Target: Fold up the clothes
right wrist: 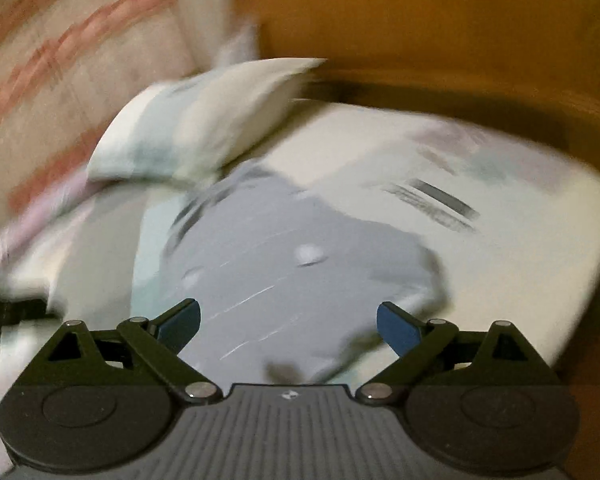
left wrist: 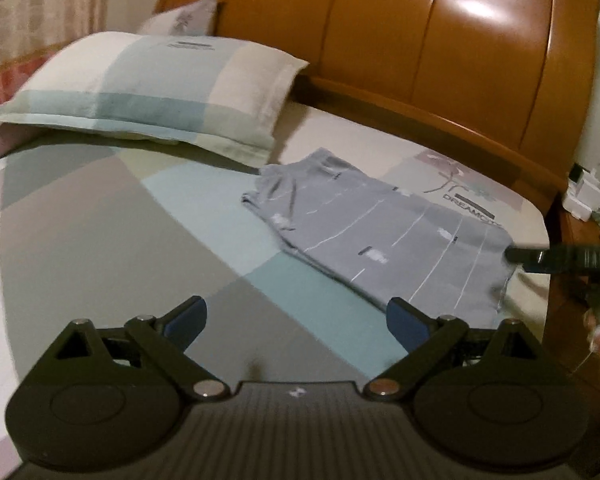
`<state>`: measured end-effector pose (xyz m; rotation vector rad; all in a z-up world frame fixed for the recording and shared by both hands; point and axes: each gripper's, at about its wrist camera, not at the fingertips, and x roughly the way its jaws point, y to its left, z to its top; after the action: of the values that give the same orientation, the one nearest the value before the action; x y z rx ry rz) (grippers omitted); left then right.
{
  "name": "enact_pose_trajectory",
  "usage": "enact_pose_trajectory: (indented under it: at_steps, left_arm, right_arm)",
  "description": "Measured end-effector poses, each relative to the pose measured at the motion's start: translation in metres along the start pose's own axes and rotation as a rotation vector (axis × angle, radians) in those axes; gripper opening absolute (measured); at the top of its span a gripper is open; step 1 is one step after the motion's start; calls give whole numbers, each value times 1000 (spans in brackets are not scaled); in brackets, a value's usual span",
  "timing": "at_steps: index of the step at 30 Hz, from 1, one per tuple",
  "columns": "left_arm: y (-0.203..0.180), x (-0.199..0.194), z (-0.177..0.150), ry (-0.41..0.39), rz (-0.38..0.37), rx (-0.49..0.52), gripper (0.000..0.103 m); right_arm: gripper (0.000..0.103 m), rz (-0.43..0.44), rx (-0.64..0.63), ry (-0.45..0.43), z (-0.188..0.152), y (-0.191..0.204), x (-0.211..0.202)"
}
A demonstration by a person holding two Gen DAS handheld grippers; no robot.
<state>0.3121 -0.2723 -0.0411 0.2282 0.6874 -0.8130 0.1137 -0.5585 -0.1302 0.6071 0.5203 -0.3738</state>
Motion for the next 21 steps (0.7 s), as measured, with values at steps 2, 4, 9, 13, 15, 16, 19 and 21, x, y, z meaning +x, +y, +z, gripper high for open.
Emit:
enact_pose_trajectory:
  at_steps: [2,4,9,13,15,16,19,21]
  left_arm:
    - [-1,-7,-7,-16,26,3,96]
    - [-4,-8,-10,-10,21,3,96]
    - [-19,-9,-9,-15,-7,19,96]
    - [-27,-5,-6,-27,-13,35,96]
    - [-31,-2,-4,-26,-14,41,96]
    - [-33,0,-2,-24,-14,46,96]
    - [-40,1,0,-24,-16,69,96]
    - [-43,3,0,-19,-19,71,97]
  right_arm:
    - [97,-24,35,-36,7,-17,-3]
    - [97,-24,10,-73,14,-27,2]
    - [96,62,43,-21,23,-50,31]
    - [96,155,-27,-54,13,-35,23]
    - [96,153,-77,-85,7,-24,16]
    - [96,150,-102,-101,4,-18,13]
    - [96,132,-190,-142,-4,-2,3]
    - [97,125,-270,-147,-12,9,-1]
